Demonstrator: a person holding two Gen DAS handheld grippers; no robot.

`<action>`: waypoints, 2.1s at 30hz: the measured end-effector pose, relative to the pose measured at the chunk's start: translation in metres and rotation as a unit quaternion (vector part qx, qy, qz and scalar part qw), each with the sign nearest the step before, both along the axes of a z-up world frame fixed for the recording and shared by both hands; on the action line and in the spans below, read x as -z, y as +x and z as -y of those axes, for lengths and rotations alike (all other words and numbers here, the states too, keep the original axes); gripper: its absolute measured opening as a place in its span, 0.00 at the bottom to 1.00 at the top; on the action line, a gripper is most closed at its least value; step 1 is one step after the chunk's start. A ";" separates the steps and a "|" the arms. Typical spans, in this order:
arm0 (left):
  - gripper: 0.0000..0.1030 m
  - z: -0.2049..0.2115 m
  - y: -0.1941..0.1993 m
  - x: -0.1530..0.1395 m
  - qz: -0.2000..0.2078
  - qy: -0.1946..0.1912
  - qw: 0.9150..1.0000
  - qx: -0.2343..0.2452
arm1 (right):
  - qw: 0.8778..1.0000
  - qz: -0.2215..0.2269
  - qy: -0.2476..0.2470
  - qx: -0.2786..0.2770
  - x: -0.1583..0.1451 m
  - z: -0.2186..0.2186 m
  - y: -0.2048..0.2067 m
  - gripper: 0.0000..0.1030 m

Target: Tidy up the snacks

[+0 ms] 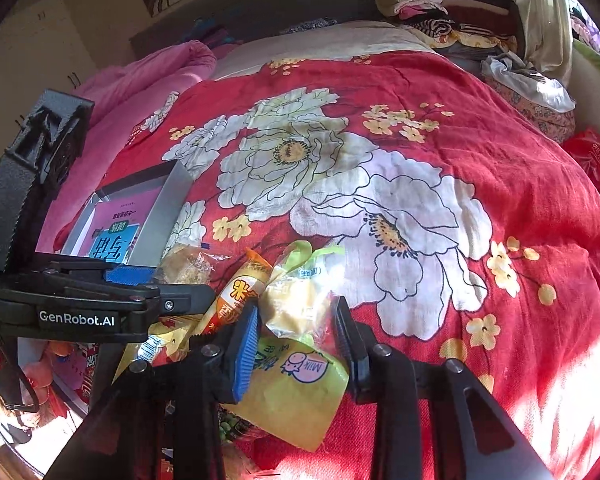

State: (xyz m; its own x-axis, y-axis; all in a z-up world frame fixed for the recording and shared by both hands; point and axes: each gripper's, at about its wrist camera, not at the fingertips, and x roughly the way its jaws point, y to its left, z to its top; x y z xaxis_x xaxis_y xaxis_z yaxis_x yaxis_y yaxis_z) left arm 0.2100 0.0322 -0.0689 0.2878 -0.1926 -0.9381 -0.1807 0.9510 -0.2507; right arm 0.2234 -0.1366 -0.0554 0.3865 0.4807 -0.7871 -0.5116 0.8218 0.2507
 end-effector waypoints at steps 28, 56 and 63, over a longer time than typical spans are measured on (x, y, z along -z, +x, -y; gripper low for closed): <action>0.38 -0.019 -0.039 -0.044 0.065 -0.039 0.997 -0.031 | 0.999 0.007 0.047 0.023 -0.034 0.027 -0.014 0.33; 0.38 -0.079 -0.108 -0.094 0.122 -0.038 0.987 -0.102 | 0.996 0.041 0.072 -0.045 -0.080 -0.018 -0.060 0.33; 0.38 -0.091 -0.125 -0.104 0.129 -0.024 0.985 -0.108 | 0.994 0.042 0.073 -0.067 -0.087 -0.033 -0.069 0.33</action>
State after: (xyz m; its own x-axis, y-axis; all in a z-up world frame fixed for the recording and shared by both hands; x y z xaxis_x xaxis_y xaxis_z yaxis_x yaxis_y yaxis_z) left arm 0.0847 0.1235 0.0349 0.5554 -0.1424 -0.8193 -0.3020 0.8834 -0.3583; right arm 0.1543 -0.1036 0.0316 0.3729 0.6386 -0.6731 -0.6380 0.7032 0.3137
